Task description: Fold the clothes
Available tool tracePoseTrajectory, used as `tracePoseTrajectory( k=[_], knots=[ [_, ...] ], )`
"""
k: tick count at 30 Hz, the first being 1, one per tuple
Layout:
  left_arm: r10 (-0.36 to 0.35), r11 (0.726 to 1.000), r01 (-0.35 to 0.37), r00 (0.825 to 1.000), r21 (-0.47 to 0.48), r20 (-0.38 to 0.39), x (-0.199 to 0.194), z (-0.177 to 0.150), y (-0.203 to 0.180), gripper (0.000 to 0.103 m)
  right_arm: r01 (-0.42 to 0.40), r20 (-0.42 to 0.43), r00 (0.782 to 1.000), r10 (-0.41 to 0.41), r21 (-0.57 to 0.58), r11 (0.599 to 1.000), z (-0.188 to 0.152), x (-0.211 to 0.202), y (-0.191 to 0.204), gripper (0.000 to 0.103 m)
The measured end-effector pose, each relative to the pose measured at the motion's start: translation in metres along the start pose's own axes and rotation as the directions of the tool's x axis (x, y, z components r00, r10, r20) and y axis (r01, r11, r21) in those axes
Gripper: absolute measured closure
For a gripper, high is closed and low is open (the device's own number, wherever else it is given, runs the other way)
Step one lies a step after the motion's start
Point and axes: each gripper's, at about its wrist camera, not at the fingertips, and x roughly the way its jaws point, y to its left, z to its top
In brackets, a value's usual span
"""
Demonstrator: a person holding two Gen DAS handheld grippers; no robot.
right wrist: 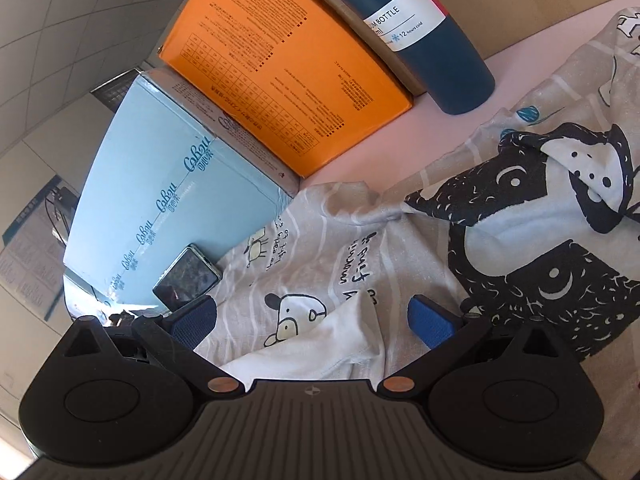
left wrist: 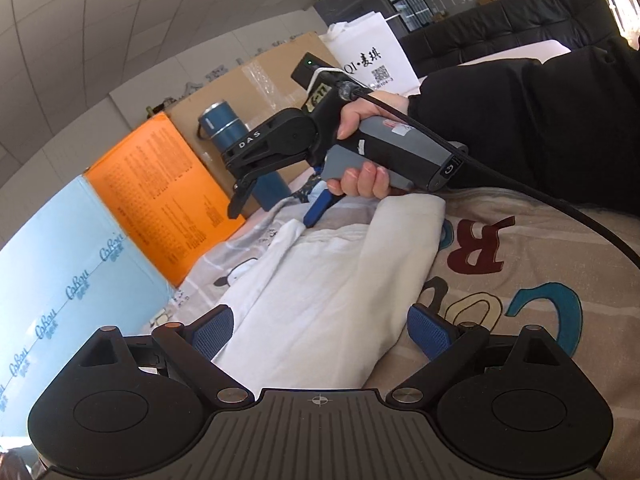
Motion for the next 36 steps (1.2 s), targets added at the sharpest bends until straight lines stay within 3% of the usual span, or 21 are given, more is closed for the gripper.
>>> tracePoseTrajectory(
  k=[8,11,14,16,19,21,31,33,35,36],
  knots=[
    [-0.059,0.998,0.058,0.997,0.022,0.053,0.033,0.022,-0.016,0.007,-0.057,-0.055,0.997,0.053,-0.088,0.994,-0.008,0.015,0.011,0.005],
    [-0.056,0.998,0.055,0.996,0.015,0.074,0.040,0.028,-0.020,0.008,-0.061,-0.056,0.997,0.054,-0.132,0.989,-0.010,0.014,0.015,0.018],
    [-0.061,0.998,0.061,0.994,0.007,0.091,0.038,0.028,-0.019,0.009,-0.101,-0.046,0.994,0.095,-0.152,0.983,-0.009,0.008,0.018,0.023],
    [-0.067,0.998,0.067,0.993,-0.002,0.095,0.037,0.027,-0.018,0.010,-0.100,-0.034,0.995,0.096,-0.167,0.981,-0.008,0.005,0.019,0.023],
    [-0.075,0.997,0.076,0.993,-0.012,0.096,0.038,0.026,-0.017,0.010,0.020,-0.036,0.999,-0.026,-0.171,0.985,-0.006,0.010,0.015,0.023],
    [-0.084,0.996,0.085,0.992,-0.016,0.095,0.039,0.025,-0.016,0.010,0.024,-0.041,0.999,-0.031,-0.155,0.988,-0.006,0.011,0.010,0.024],
    [-0.122,0.991,0.124,0.991,-0.039,0.063,0.049,0.030,-0.010,0.012,-0.077,-0.078,0.995,0.064,-0.167,0.983,-0.008,0.019,0.015,0.025],
    [-0.143,0.989,0.145,0.988,-0.033,0.053,0.053,0.033,-0.010,0.023,-0.055,-0.067,0.997,0.043,-0.192,0.980,-0.010,0.020,0.017,0.037],
    [-0.182,0.981,0.185,0.982,-0.058,0.048,0.057,0.034,-0.005,0.062,-0.007,-0.051,0.999,-0.005,-0.234,0.972,-0.012,0.021,0.020,0.051],
    [-0.198,0.977,0.201,0.979,-0.075,0.053,0.057,0.033,-0.002,0.069,0.009,-0.044,0.999,-0.021,-0.260,0.966,-0.014,0.022,0.022,0.061]
  ],
)
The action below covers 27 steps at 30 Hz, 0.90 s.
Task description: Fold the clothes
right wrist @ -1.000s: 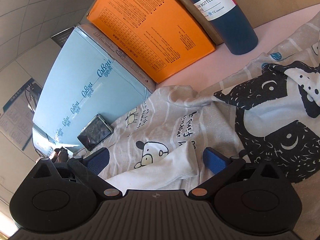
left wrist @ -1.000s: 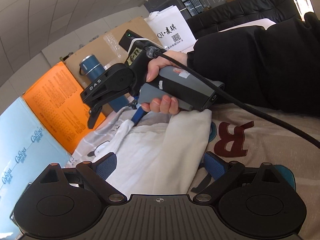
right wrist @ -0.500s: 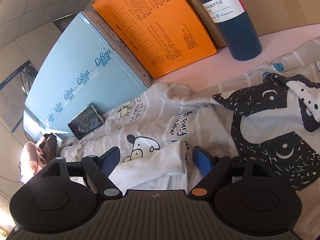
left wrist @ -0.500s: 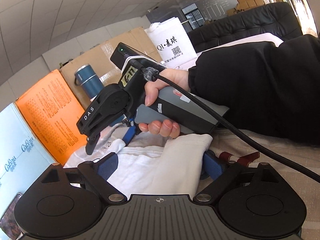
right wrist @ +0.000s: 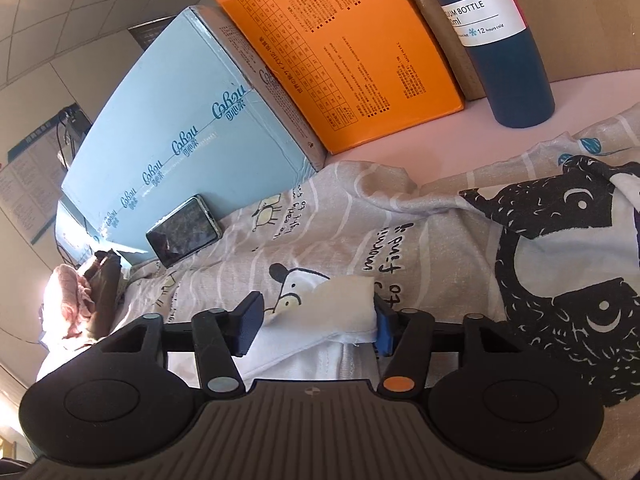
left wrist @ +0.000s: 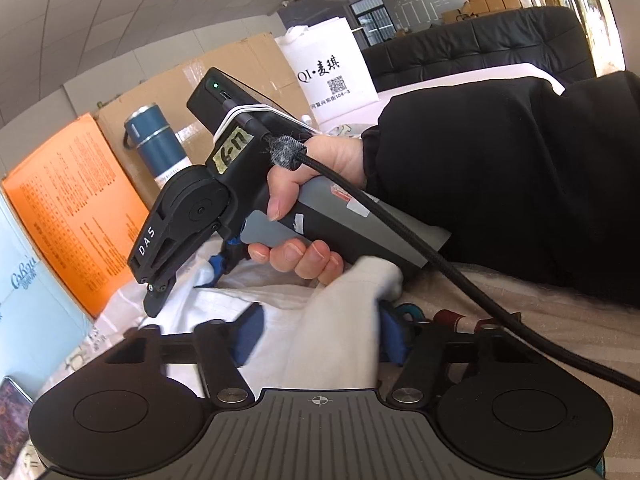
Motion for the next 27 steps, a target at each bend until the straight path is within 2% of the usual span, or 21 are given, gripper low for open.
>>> tracePoseTrajectory(
  k=[1,2,3,5,11,18,23,27],
  knots=[
    [-0.016,1.000,0.016,1.000,-0.018,0.004,-0.001,0.000,0.003,0.080,0.017,0.002,1.000,-0.016,-0.025,1.000,-0.001,0.001,0.002,0.065],
    [-0.032,0.999,0.033,0.999,-0.035,0.009,-0.001,0.000,0.006,0.090,0.012,0.005,1.000,-0.012,-0.044,0.999,-0.002,0.001,0.004,0.074],
    [-0.037,0.998,0.038,0.999,-0.046,0.017,-0.003,0.000,0.008,0.092,0.008,0.008,1.000,-0.008,-0.062,0.998,-0.003,0.000,0.006,0.079],
    [-0.039,0.997,0.041,0.999,-0.062,0.036,-0.007,0.000,0.012,0.095,-0.001,0.027,1.000,0.004,-0.089,0.996,-0.004,-0.003,0.009,0.082],
    [0.013,0.994,-0.002,0.995,-0.112,0.101,-0.032,-0.001,0.024,0.097,-0.022,0.113,0.993,0.037,-0.131,0.991,-0.002,-0.022,0.021,0.084],
    [0.127,0.979,-0.091,0.972,-0.183,0.200,-0.084,-0.010,0.044,0.097,0.041,0.214,0.977,-0.006,-0.158,0.987,0.008,-0.042,0.067,0.085],
    [0.194,0.963,-0.131,0.943,-0.233,0.269,-0.125,-0.021,0.054,0.097,0.097,0.254,0.966,-0.049,-0.181,0.979,0.018,-0.045,0.117,0.085],
    [0.274,0.937,-0.178,0.907,-0.299,0.319,-0.160,-0.038,0.061,0.097,0.130,0.285,0.956,-0.072,-0.189,0.973,0.024,-0.042,0.166,0.085]
  ],
)
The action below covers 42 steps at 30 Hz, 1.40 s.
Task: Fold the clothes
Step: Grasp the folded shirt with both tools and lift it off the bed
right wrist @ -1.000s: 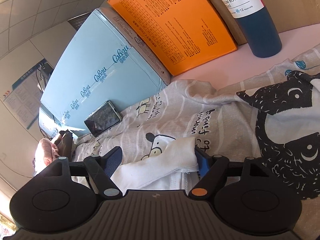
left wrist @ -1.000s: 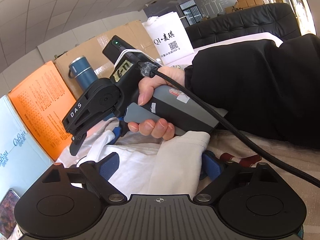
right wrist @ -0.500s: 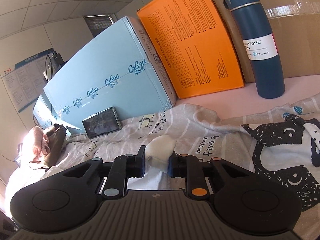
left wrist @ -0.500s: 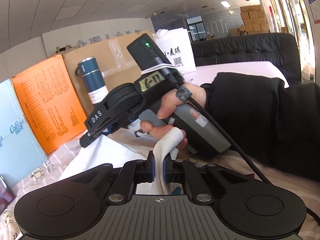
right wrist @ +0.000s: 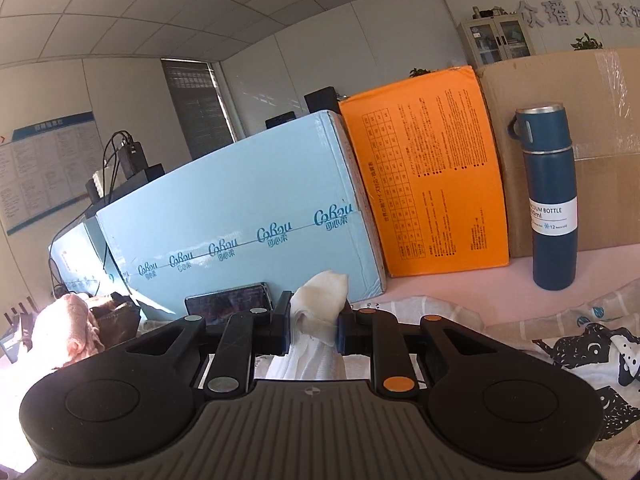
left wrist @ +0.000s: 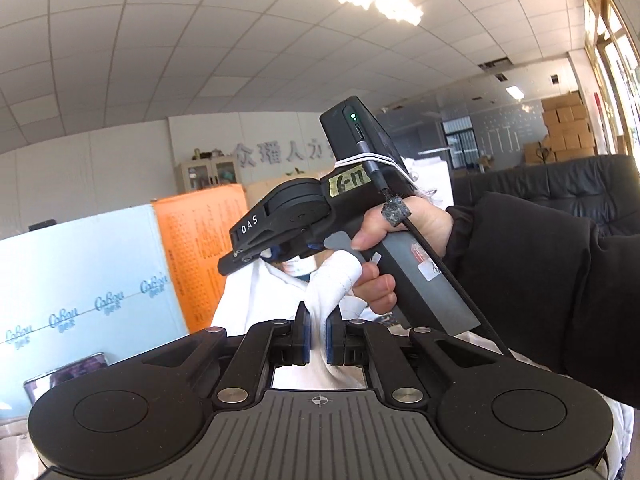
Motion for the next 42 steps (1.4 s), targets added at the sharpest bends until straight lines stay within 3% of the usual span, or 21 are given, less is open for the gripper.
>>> tracePoseTrajectory(
  k=[6,11,17,21,26,35,37,38,39,40,41,42],
  knots=[
    [0.116,0.990,-0.110,0.991,-0.090,0.066,-0.059,-0.009,0.032,0.097,-0.021,0.010,1.000,0.022,-0.076,0.997,0.007,0.012,0.086,0.085],
    [0.199,0.972,-0.191,0.979,-0.138,0.041,-0.095,-0.029,0.050,0.097,-0.047,-0.040,0.998,0.041,-0.147,0.988,-0.004,0.038,0.147,0.085],
    [0.278,0.931,-0.275,0.960,-0.239,-0.022,-0.123,-0.057,0.067,0.097,-0.117,-0.129,0.988,0.088,-0.244,0.963,-0.041,0.075,0.211,0.085],
    [0.292,0.909,-0.298,0.954,-0.292,-0.065,-0.146,-0.077,0.082,0.097,-0.155,-0.210,0.972,0.100,-0.264,0.952,-0.067,0.100,0.240,0.086],
    [0.292,0.880,-0.322,0.947,-0.349,-0.136,-0.161,-0.100,0.093,0.097,-0.158,-0.291,0.955,0.059,-0.328,0.931,-0.097,0.130,0.271,0.086],
    [0.250,0.832,-0.321,0.945,-0.452,-0.212,-0.174,-0.131,0.110,0.096,-0.144,-0.392,0.920,-0.022,-0.390,0.909,-0.130,0.167,0.291,0.086],
    [0.249,0.822,-0.325,0.944,-0.468,-0.217,-0.178,-0.134,0.113,0.092,-0.143,-0.407,0.913,-0.032,-0.391,0.909,-0.134,0.173,0.293,0.085],
    [0.250,0.816,-0.326,0.944,-0.477,-0.217,-0.179,-0.136,0.114,0.091,-0.142,-0.406,0.913,-0.029,-0.385,0.912,-0.133,0.174,0.294,0.083],
    [0.244,0.814,-0.320,0.946,-0.485,-0.215,-0.181,-0.137,0.115,0.090,-0.141,-0.405,0.914,-0.027,-0.378,0.915,-0.132,0.174,0.295,0.074],
    [0.240,0.814,-0.318,0.946,-0.486,-0.216,-0.182,-0.138,0.116,0.090,-0.140,-0.403,0.915,-0.024,-0.372,0.918,-0.132,0.175,0.296,0.063],
    [0.238,0.815,-0.317,0.946,-0.486,-0.219,-0.182,-0.139,0.117,0.090,-0.137,-0.385,0.923,-0.011,-0.355,0.925,-0.129,0.174,0.297,0.039],
    [0.236,0.815,-0.317,0.946,-0.485,-0.222,-0.182,-0.139,0.118,0.089,-0.135,-0.367,0.930,0.001,-0.339,0.931,-0.126,0.172,0.298,0.030]
  ],
)
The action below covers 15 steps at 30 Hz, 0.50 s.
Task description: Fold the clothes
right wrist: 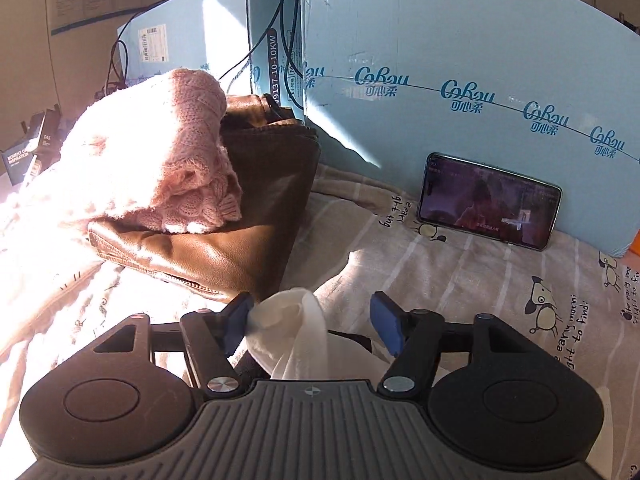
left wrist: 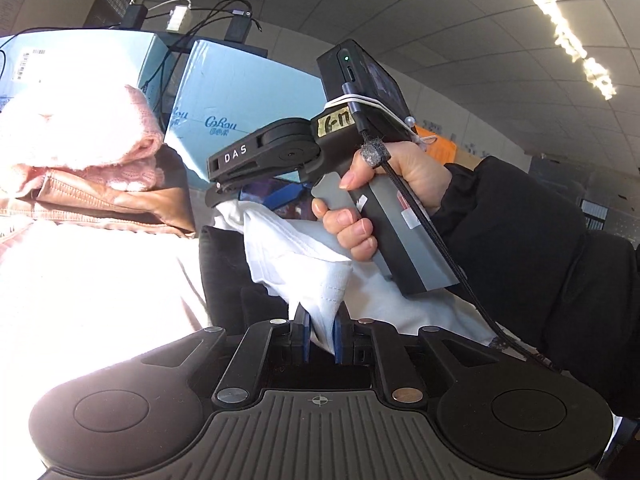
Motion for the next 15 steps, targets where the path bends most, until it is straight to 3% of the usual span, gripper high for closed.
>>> tracePoseTrajectory(
  k=[9,11,13,15],
  knots=[
    [-0.079,0.994,0.078,0.997,-0.073,-0.010,-0.003,-0.001,0.017,0.081,-0.064,0.112,0.992,0.049,0.134,0.989,0.008,-0.051,-0.034,0.017],
    [-0.097,0.990,0.097,0.995,-0.105,0.000,-0.005,0.000,0.022,0.058,-0.071,0.135,0.990,0.049,0.166,0.984,0.004,-0.068,-0.050,0.016],
    [-0.105,0.987,0.106,0.994,-0.119,0.014,-0.008,0.002,0.025,0.044,-0.065,0.163,0.986,0.035,0.186,0.980,-0.003,-0.087,-0.062,0.014],
    [-0.108,0.987,0.111,0.994,-0.120,0.029,-0.010,0.004,0.027,0.042,-0.046,0.183,0.983,0.008,0.207,0.977,-0.013,-0.105,-0.075,0.012]
  ],
)
